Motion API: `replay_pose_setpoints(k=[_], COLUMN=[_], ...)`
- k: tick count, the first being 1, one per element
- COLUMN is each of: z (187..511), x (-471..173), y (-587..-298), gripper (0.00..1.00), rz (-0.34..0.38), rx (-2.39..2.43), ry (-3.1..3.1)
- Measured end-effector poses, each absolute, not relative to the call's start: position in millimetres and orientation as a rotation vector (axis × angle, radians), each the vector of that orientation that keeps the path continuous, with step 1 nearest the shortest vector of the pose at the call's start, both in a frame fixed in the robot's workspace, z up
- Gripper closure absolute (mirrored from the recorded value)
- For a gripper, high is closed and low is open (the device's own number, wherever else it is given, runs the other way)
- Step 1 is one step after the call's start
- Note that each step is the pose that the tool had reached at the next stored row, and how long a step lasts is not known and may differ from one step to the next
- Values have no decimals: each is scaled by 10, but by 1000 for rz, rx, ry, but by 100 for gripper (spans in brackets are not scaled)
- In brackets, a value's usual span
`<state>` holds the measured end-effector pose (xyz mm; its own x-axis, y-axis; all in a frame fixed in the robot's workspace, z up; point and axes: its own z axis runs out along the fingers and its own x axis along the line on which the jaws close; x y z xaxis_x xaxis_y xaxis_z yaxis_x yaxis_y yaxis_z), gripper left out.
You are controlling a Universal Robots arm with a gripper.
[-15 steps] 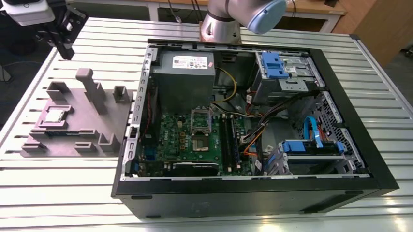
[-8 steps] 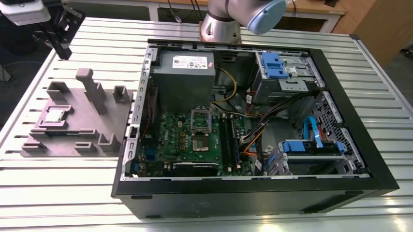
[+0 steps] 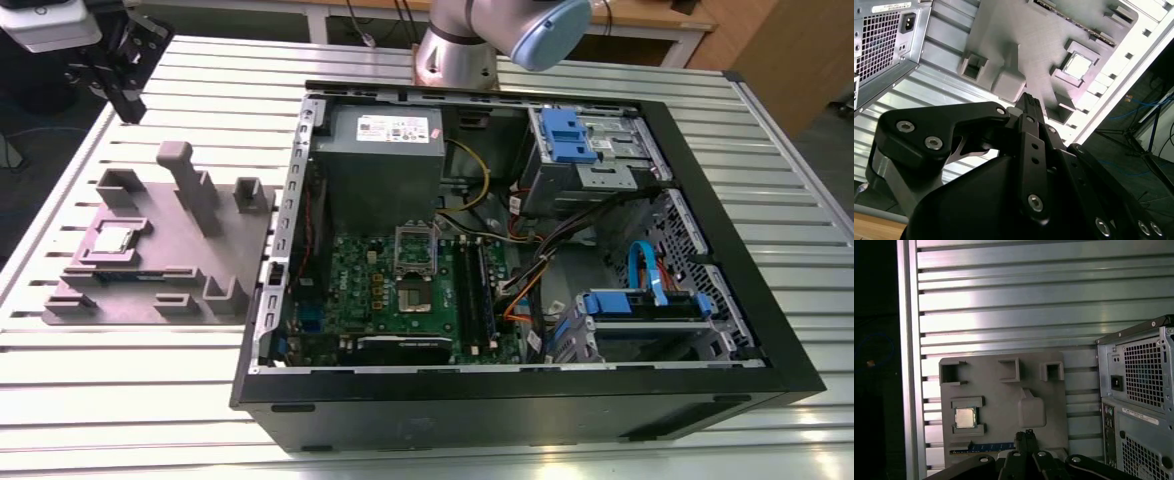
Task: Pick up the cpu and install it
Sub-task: 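Reach for the cpu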
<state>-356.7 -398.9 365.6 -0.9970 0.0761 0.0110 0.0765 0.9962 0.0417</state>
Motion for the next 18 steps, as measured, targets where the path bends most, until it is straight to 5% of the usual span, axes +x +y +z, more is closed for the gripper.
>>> replay_pose_setpoints(k=[18], z=[3644], x=[-3630], y=[-3989], gripper=[90], rz=[-66], rx=[-120], ry=[-3129])
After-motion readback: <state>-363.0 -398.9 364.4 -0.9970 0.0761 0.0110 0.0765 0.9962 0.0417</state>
